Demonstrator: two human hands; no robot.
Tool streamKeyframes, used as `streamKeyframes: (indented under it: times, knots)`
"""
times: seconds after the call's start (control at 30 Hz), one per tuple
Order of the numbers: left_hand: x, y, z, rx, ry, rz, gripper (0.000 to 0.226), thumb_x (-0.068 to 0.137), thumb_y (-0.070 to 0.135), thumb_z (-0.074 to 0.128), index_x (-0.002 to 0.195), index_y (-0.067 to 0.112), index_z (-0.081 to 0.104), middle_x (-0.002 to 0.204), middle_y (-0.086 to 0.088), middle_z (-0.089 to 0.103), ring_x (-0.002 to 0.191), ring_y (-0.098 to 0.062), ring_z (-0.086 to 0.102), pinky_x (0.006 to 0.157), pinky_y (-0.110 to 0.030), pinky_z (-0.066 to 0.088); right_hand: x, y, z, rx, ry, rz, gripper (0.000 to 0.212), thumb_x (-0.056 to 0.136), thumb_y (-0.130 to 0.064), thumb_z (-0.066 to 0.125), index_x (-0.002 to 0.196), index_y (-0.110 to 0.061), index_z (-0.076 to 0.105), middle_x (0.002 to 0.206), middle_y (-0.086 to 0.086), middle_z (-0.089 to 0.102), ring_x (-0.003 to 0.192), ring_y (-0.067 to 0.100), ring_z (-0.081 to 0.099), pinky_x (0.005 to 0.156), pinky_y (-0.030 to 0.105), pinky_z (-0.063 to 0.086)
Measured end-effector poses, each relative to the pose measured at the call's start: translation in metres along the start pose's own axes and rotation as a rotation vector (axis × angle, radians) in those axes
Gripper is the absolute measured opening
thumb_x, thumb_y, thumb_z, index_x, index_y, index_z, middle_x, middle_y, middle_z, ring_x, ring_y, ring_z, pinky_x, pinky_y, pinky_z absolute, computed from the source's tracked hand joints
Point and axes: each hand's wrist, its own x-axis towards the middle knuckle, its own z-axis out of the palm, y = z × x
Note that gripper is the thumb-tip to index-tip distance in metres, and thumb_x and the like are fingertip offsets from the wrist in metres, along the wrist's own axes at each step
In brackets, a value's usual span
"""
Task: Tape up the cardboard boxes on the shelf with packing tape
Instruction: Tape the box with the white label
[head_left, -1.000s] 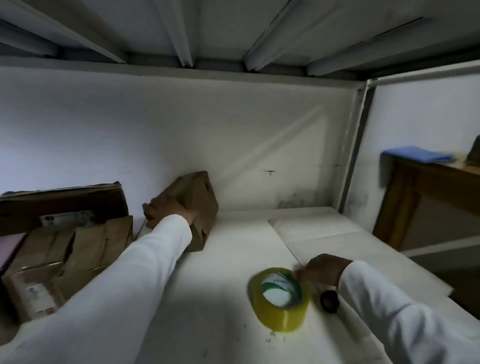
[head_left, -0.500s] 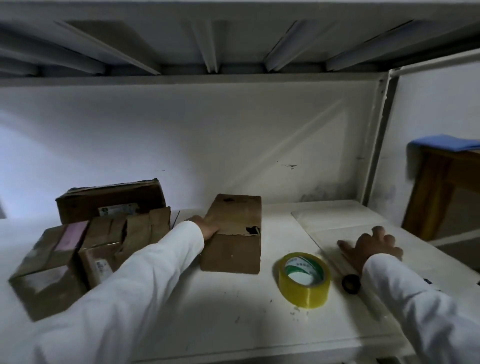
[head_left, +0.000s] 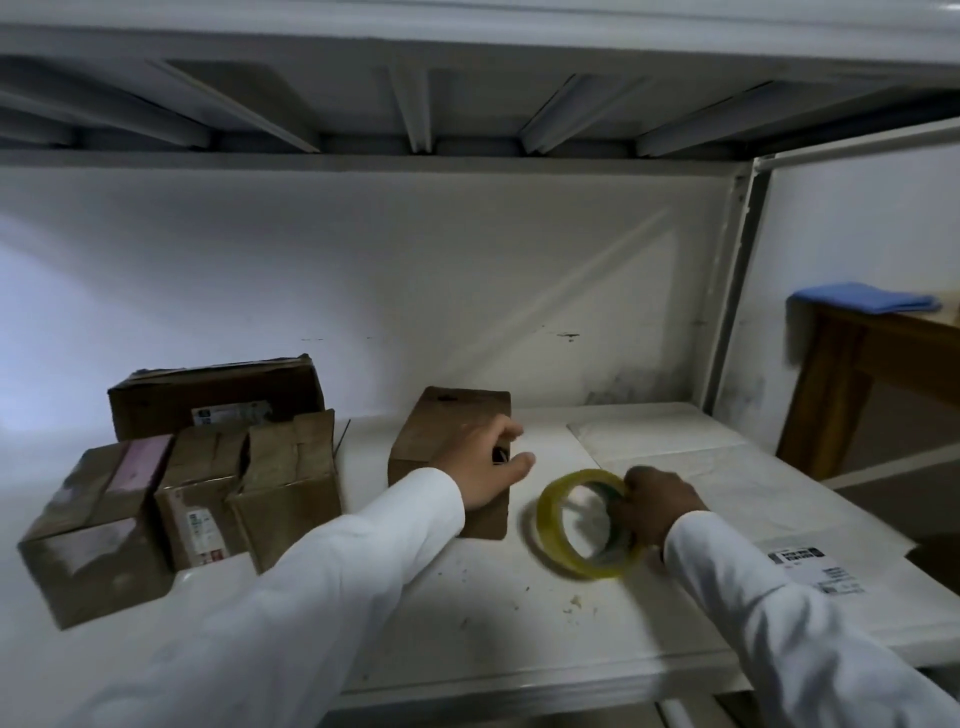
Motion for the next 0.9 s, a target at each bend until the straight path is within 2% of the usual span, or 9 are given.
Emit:
streamKeyframes:
  times: [0.1,0.23,0.3,0.37,0.43,0.5,0.67,0.77,0.9]
  knots:
    - [-0.003,0.004,0.006,-0.322,-0.116,-0.047,0.049,0.090,0.040,0.059,0.133,0.022,0.044,0.130,0.004,0.052,0.118,-0.013,0.051,0.102,-0.028,0.041,-0.005,-0.005,-0.016,0.122,0.157,-0.203,0.016,0.086,-0.027,0.059,0.100,-0.022,0.055,0.100,0.007,0.066,0.091,0.027,0.058,0.071,0.026,0.040]
    - [-0.008,0.015,0.008,-0.490,-0.142,0.009,0.067,0.072,0.045,0.077,0.129,0.034,0.043,0.122,0.012,0.052,0.120,-0.016,0.052,0.096,-0.028,0.047,-0.012,-0.015,-0.019,0.134,0.234,-0.392,0.021,0.085,-0.021,0.059,0.105,-0.022,0.057,0.100,0.004,0.066,0.089,0.026,0.058,0.074,0.027,0.043]
    - [-0.014,0.018,0.004,-0.348,-0.180,0.085,0.081,0.066,0.036,0.084,0.134,0.039,0.039,0.130,0.014,0.044,0.123,-0.012,0.044,0.098,-0.029,0.044,-0.013,-0.017,-0.016,0.166,0.233,-0.441,0.022,0.086,-0.019,0.058,0.107,-0.022,0.057,0.101,0.003,0.065,0.089,0.024,0.056,0.073,0.025,0.041]
    - [-0.018,0.018,0.001,-0.054,-0.190,0.217,0.091,0.065,0.034,0.085,0.140,0.037,0.035,0.139,0.013,0.037,0.125,-0.008,0.035,0.104,-0.029,0.035,-0.013,-0.019,-0.012,0.164,0.219,-0.482,0.022,0.086,-0.015,0.056,0.107,-0.021,0.058,0.100,0.004,0.065,0.092,0.027,0.057,0.071,0.024,0.037]
    - [-0.021,0.019,-0.002,0.187,-0.164,0.348,0.091,0.064,0.042,0.084,0.142,0.035,0.036,0.143,0.012,0.037,0.127,-0.008,0.032,0.106,-0.027,0.029,-0.011,-0.020,-0.008,0.141,0.195,-0.511,0.020,0.087,-0.014,0.055,0.105,-0.021,0.059,0.100,0.005,0.066,0.093,0.029,0.058,0.071,0.024,0.036]
    - [-0.022,0.018,-0.005,0.287,-0.130,0.384,0.083,0.067,0.046,0.081,0.139,0.032,0.042,0.140,0.010,0.042,0.126,-0.010,0.035,0.102,-0.024,0.031,-0.009,-0.020,-0.004,0.164,0.168,-0.511,0.021,0.087,-0.013,0.054,0.105,-0.023,0.061,0.100,0.003,0.067,0.093,0.026,0.059,0.073,0.024,0.039]
    - [-0.027,0.015,-0.009,0.314,-0.050,0.414,0.064,0.076,0.047,0.074,0.133,0.028,0.052,0.131,0.009,0.051,0.118,-0.009,0.041,0.092,-0.018,0.031,-0.006,-0.016,0.003,0.278,0.141,-0.446,0.018,0.087,-0.014,0.055,0.093,-0.030,0.059,0.098,0.000,0.067,0.090,0.021,0.059,0.075,0.025,0.043]
    - [-0.026,0.015,-0.010,0.214,-0.091,0.355,0.053,0.081,0.044,0.069,0.130,0.029,0.055,0.130,0.010,0.052,0.119,-0.008,0.042,0.099,-0.025,0.036,-0.009,-0.020,0.006,0.294,0.153,-0.464,0.024,0.086,-0.010,0.056,0.100,-0.028,0.063,0.098,-0.002,0.066,0.091,0.019,0.059,0.079,0.025,0.047]
    - [-0.024,0.010,-0.010,0.147,-0.138,0.270,0.050,0.078,0.043,0.072,0.124,0.028,0.059,0.119,0.010,0.053,0.110,-0.011,0.049,0.096,-0.034,0.044,-0.012,-0.027,0.008,0.368,0.169,-0.512,0.032,0.082,-0.003,0.059,0.090,-0.034,0.059,0.087,-0.005,0.062,0.081,0.016,0.058,0.068,0.017,0.043]
